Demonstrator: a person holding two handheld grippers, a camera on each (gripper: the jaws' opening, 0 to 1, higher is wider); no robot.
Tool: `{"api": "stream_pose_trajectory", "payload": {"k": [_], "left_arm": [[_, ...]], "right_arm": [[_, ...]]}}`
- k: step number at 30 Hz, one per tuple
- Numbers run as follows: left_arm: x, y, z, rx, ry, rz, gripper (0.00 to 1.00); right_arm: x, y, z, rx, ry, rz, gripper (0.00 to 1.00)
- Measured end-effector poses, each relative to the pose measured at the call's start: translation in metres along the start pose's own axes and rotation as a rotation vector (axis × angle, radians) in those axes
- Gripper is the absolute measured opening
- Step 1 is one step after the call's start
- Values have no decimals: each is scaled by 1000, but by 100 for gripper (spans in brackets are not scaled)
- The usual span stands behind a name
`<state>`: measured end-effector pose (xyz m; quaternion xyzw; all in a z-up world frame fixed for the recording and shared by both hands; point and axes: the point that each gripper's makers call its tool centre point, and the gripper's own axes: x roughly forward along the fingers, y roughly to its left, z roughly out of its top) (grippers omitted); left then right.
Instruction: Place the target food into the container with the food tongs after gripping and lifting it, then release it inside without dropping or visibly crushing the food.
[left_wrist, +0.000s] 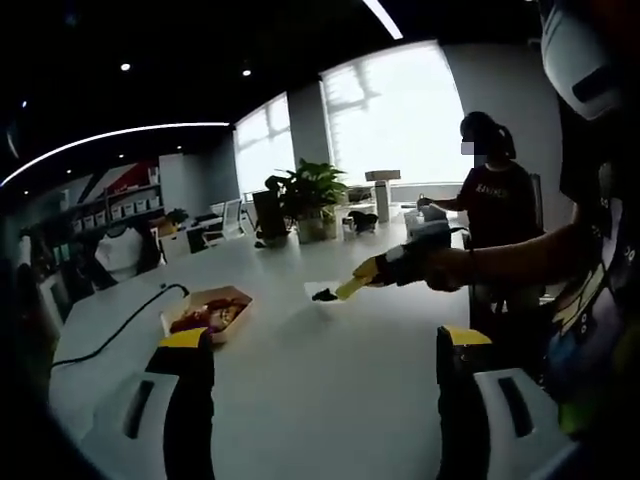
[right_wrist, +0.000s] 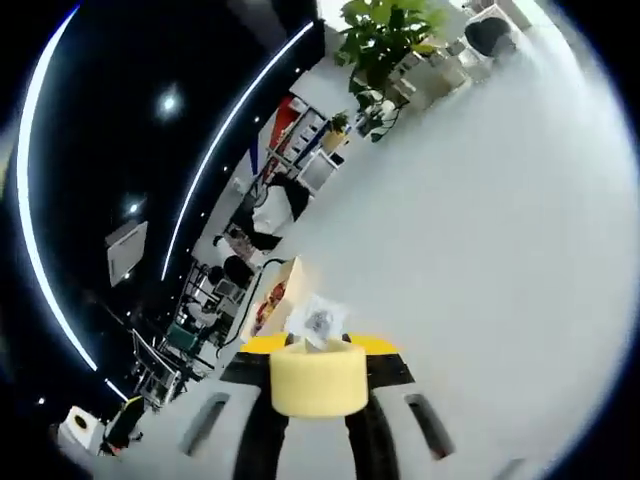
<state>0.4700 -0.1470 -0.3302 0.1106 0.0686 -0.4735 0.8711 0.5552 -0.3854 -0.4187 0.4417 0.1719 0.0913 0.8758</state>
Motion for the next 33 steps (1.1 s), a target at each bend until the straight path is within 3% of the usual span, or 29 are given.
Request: {"api": "stream_pose_trajectory", "payload": {"k": [1,4,13,15,18,21,25,28,29,33], "left_arm": [[0,0,0,2,1,-2,98],[1,-1,0,2,4,-4,98],[4,-2,3,4,-7,-7,98],[5,-2,4,11,-6,-7,98],[6,-2,4,6,-9,-10,98],[7,-2,3,7,-8,-11,98],[8,-4,4,8,-9,-13,98],[7,-5,4,3,-14,-12,98],[7,-5,4,3,-13,-12,98],[7,-6,3,2,-9,-12,98]], "right_arm": [[0,-6,7,2,-20,-22,15],[0,-19,20,127,-59,-51,15],[-2,-39,41,204,-112,-119,15],[-3,-36,47,184,-119,-104,16],[-6,-29,50,43,-101,-113,16],[-8,-34,54,-97,-81,-197,17],[-5,-6,58,-381,-52,-151,17],[4,10,47,-560,32,-118,18],[6,12,47,-595,34,-119,18],[23,14,29,-753,176,-89,19]]}}
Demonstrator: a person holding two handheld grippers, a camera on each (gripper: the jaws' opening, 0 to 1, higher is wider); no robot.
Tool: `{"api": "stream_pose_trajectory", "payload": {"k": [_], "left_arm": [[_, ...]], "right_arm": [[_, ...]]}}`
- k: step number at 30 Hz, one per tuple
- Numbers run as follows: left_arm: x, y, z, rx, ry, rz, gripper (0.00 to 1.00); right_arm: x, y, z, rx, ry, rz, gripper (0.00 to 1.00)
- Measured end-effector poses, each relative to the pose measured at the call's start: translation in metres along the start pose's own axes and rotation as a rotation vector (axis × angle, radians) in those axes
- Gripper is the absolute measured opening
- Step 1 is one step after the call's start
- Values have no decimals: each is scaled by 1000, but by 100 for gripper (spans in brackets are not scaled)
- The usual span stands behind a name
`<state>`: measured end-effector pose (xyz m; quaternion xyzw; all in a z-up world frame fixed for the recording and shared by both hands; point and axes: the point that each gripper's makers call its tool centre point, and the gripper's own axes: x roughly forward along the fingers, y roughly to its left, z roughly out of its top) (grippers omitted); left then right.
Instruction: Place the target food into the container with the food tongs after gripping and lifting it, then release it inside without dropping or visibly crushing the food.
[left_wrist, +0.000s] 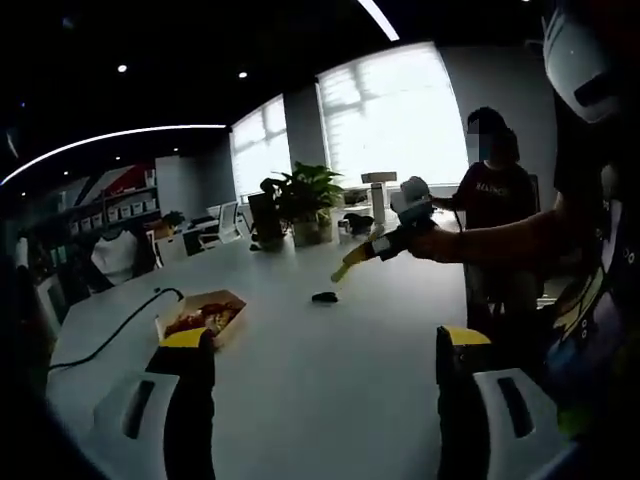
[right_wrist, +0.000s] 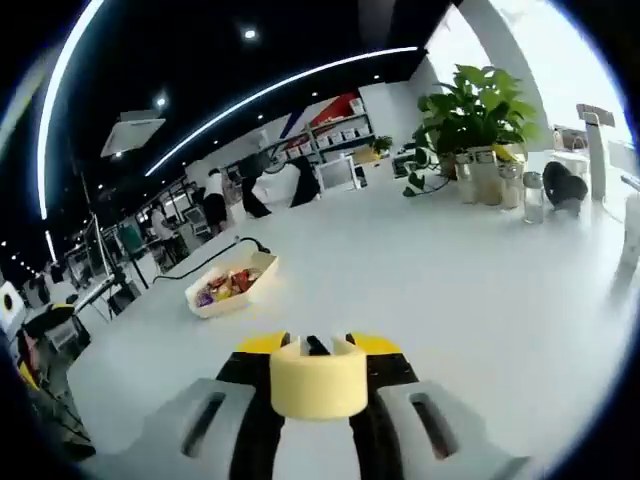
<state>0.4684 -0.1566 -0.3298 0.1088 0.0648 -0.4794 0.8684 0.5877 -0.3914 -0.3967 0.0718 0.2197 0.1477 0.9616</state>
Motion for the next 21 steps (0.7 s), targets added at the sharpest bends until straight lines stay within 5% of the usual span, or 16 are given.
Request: {"api": "stream_pose_trajectory", "payload": {"k": [9,17,19,21], "left_arm": [[-4,4,-3,-7,5,19,97],[-5,10,-3,-6,10,28,97],[-4,10,-2,-7,9,27,97],[-4,11,-2,-5,7,27,97]], "right_arm": [[21,-11,1,-134,81,51,20],[27,-15,-11,-261,278,52,20],[29,-12,-22,-242,397,86,20],[31,-6,-20,-191,440,133,20]]}}
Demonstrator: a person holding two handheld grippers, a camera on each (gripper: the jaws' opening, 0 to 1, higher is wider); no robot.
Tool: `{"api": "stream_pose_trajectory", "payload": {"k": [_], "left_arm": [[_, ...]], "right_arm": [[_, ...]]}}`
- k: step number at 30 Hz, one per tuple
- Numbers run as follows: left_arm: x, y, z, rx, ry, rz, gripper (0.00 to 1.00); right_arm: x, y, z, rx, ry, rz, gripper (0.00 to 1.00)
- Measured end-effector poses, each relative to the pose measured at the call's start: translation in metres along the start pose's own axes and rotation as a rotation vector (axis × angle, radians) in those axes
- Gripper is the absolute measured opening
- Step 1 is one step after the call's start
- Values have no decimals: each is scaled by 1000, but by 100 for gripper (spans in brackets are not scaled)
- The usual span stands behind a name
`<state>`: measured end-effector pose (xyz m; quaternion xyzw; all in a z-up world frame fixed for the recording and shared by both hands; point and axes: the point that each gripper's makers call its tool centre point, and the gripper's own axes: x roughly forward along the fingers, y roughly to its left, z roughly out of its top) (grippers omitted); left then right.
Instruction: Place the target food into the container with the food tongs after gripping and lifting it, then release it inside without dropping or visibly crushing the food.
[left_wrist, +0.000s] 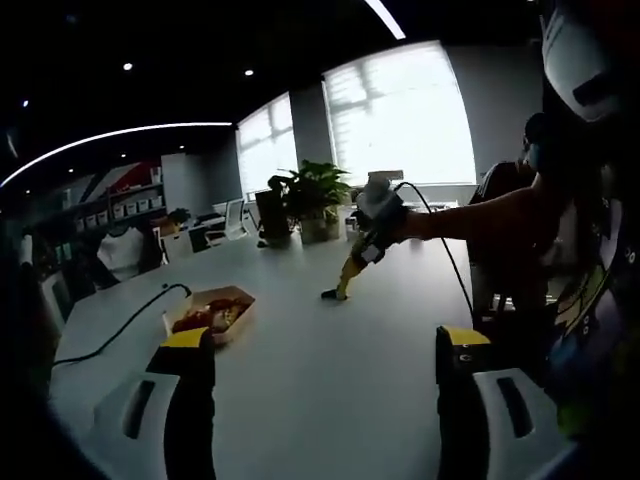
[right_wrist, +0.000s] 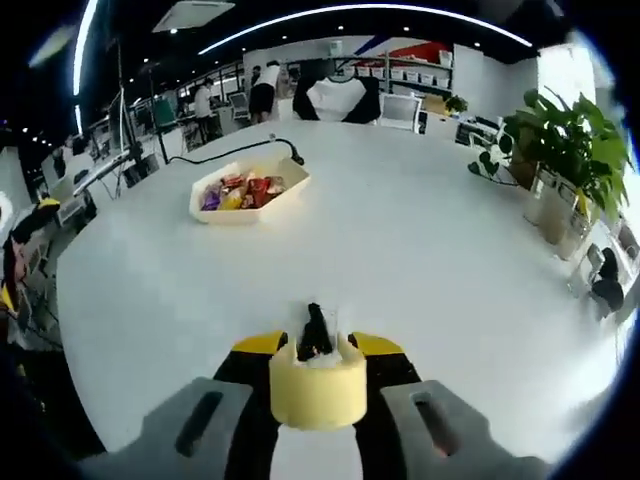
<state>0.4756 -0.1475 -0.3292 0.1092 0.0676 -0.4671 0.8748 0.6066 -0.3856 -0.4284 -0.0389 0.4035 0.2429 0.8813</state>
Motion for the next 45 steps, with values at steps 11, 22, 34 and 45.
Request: {"api": "stream_pose_trajectory", "payload": {"k": [11,22,34,45], "left_arm": [[2,1,2,-7,-3,-5,95],[3,8,5,3,-1,-8,95],[2,8,2,-13,-10,-1,94],[-8,15,-1,-17,-11,29,94]], "right_arm": [[12,9,9,-82,32,96,16],[0,5,11,14,-27,101,16],[-2,46,69,65,-175,204,15],[18,73,74,-48,-153,253,19]]}}
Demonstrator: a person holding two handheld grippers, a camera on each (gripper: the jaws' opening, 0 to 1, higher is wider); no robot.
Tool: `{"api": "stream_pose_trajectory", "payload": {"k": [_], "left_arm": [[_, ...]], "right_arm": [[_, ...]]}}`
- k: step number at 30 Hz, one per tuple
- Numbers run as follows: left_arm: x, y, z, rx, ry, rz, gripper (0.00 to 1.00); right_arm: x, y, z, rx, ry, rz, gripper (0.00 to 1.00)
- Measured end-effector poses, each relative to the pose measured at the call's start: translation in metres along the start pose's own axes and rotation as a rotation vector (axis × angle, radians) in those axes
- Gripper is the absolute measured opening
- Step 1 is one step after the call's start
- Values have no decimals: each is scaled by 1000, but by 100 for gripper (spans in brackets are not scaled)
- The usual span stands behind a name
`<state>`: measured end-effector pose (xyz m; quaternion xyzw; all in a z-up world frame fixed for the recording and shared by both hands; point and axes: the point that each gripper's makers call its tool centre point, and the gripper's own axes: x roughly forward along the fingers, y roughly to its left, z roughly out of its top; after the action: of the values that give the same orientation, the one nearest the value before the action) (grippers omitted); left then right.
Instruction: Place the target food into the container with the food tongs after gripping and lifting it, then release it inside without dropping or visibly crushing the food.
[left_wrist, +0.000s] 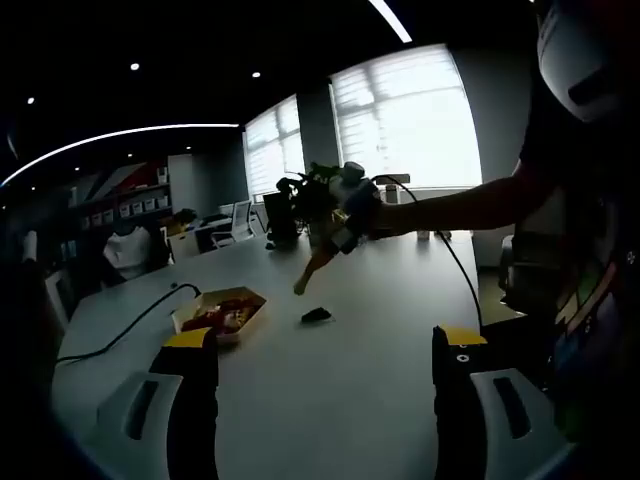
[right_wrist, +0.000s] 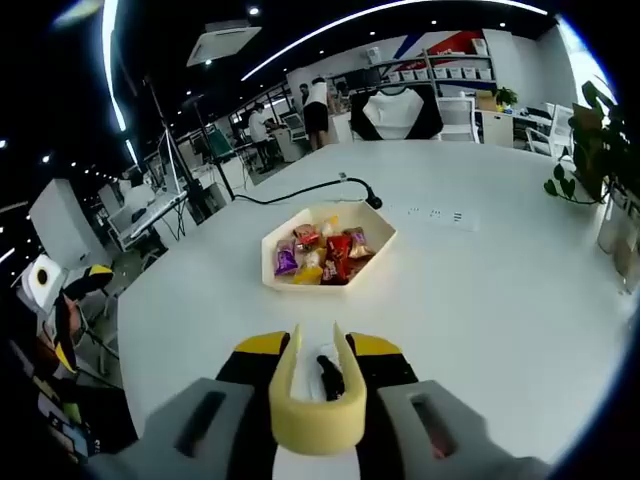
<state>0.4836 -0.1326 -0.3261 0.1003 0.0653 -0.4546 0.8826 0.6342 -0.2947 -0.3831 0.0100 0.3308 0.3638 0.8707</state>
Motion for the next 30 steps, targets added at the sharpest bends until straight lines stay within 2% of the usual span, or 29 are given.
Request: {"api": "stream_pose_trajectory", "payload": {"k": [1,2,3,4,7,10,14,15,16,17,19,20,21,22,23,24,25,26,27,29,30], "left_arm": [[0,1,-1,-4,2,3,94],[0,1,-3,-6,5,3,94],[0,0,-4,-7,7,0,94],[1,-1,-6,-8,9,-1,94],[3,-3,-6,-3,10,-8,94],[6,-4,-4,-5,2,-13,94],[8,-5,-3,-2,1,-18,94],[8,-5,-4,-1,4,-19,94],[8,-5,-4,-1,5,-18,94],[8,-4,-4,-2,7,-17,94],[8,-2,-6,-6,9,-14,94],[8,-1,-7,-9,12,-11,94],[8,-1,-8,-9,14,-10,94],[8,0,-8,-10,15,-10,94],[9,0,-9,-11,16,-12,94],[10,0,-9,-12,17,-14,94],[11,0,-10,-9,22,-17,94],[12,1,-10,-4,24,-17,94],[11,2,-9,1,21,-15,94],[10,5,-7,-7,16,-5,94],[9,7,-7,-10,14,2,94]], "right_arm": [[-1,2,-3,-38,3,14,19],[-1,4,-9,-30,39,29,20],[-1,-3,-8,-33,38,18,20],[-2,-6,-13,-83,67,21,20],[-1,-10,-25,-145,121,20,20],[2,-16,-26,-180,122,-1,20],[11,-23,-33,-215,201,-1,20],[13,-29,-36,-223,246,-2,20],[16,-38,-34,-228,253,-13,20],[18,-39,-35,-277,259,-21,20],[19,-37,-47,-261,338,-12,20],[22,-30,-45,-288,335,36,20],[21,-29,-49,-286,374,50,20],[20,-30,-62,-273,477,46,20],[21,-39,-77,-329,590,18,20],[21,-46,-85,-403,654,4,19],[27,-50,-80,-482,621,-28,19],[36,-47,-71,-509,543,-8,19],[35,-31,-72,-328,528,55,19],[34,-29,-64,-358,452,42,18],[31,-32,-64,-337,458,11,18]]}}
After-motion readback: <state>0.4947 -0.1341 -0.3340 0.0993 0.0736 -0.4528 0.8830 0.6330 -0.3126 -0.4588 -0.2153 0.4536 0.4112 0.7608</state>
